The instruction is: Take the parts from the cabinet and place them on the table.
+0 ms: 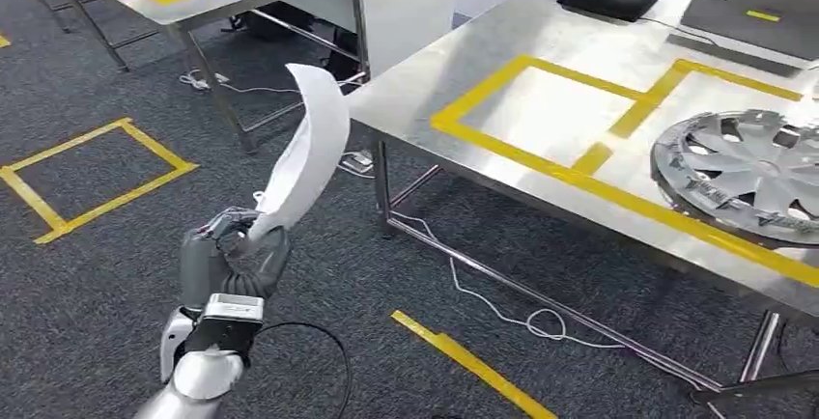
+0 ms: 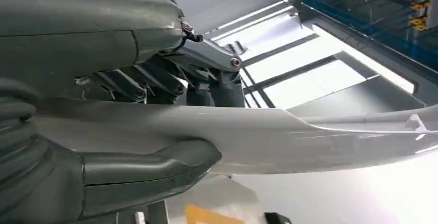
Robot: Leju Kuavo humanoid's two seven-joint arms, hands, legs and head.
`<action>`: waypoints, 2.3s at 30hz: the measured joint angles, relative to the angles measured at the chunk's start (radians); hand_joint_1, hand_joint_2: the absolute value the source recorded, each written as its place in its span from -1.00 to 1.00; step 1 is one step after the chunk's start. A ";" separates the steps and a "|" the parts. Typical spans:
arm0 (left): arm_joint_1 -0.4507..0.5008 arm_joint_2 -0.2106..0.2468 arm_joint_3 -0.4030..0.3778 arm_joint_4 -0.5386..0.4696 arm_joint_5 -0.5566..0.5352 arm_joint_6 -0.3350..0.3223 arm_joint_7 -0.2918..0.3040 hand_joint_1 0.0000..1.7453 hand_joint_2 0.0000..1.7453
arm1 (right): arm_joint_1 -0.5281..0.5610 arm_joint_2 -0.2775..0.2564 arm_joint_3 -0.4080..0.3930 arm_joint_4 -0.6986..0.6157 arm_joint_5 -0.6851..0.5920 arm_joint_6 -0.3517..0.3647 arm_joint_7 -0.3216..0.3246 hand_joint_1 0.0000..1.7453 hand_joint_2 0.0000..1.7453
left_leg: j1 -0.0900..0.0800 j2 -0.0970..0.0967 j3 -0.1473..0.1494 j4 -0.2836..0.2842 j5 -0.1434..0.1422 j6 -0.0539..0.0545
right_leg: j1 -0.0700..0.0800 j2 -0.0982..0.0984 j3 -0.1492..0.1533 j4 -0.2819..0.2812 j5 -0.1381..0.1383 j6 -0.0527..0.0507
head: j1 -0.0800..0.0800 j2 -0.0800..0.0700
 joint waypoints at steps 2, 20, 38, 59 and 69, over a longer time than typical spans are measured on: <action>-0.001 0.000 0.005 0.002 0.001 0.003 -0.001 1.00 1.00 | 0.000 -0.003 -0.003 0.003 0.004 0.000 0.000 -1.00 1.00 | -0.001 0.005 0.013 0.000 -0.011 -0.010 | 0.001 -0.030 0.095 -0.172 0.045 -0.003 | 0.000 0.000; -0.012 0.000 0.024 0.020 0.007 0.009 -0.007 1.00 1.00 | -0.008 -0.005 -0.019 0.034 0.030 -0.001 -0.005 -1.00 1.00 | -0.011 -0.025 -0.091 0.056 0.034 -0.017 | 0.003 0.018 0.212 -0.197 -0.066 -0.034 | -0.004 0.000; -0.022 -0.008 0.041 0.028 -0.003 0.021 -0.013 1.00 1.00 | -0.029 -0.037 -0.043 0.095 0.062 -0.026 -0.001 -1.00 1.00 | -0.005 0.007 0.058 0.079 -0.071 -0.032 | 0.019 -0.018 0.069 -0.155 0.044 -0.060 | 0.005 0.000; -0.065 0.000 0.029 0.051 -0.079 -0.010 0.009 1.00 1.00 | -0.044 -0.072 -0.058 0.160 0.113 -0.039 -0.010 -1.00 1.00 | -0.001 0.002 -0.082 0.068 0.011 0.007 | 0.003 0.006 -0.017 0.132 -0.158 -0.006 | 0.006 0.000; -0.138 -0.002 0.012 0.106 -0.087 -0.048 0.036 1.00 1.00 | -0.056 -0.093 -0.057 0.187 0.126 -0.039 -0.015 -1.00 1.00 | -0.021 0.055 -0.024 0.069 -0.045 -0.021 | 0.020 -0.036 0.107 -0.175 0.029 -0.060 | 0.004 0.000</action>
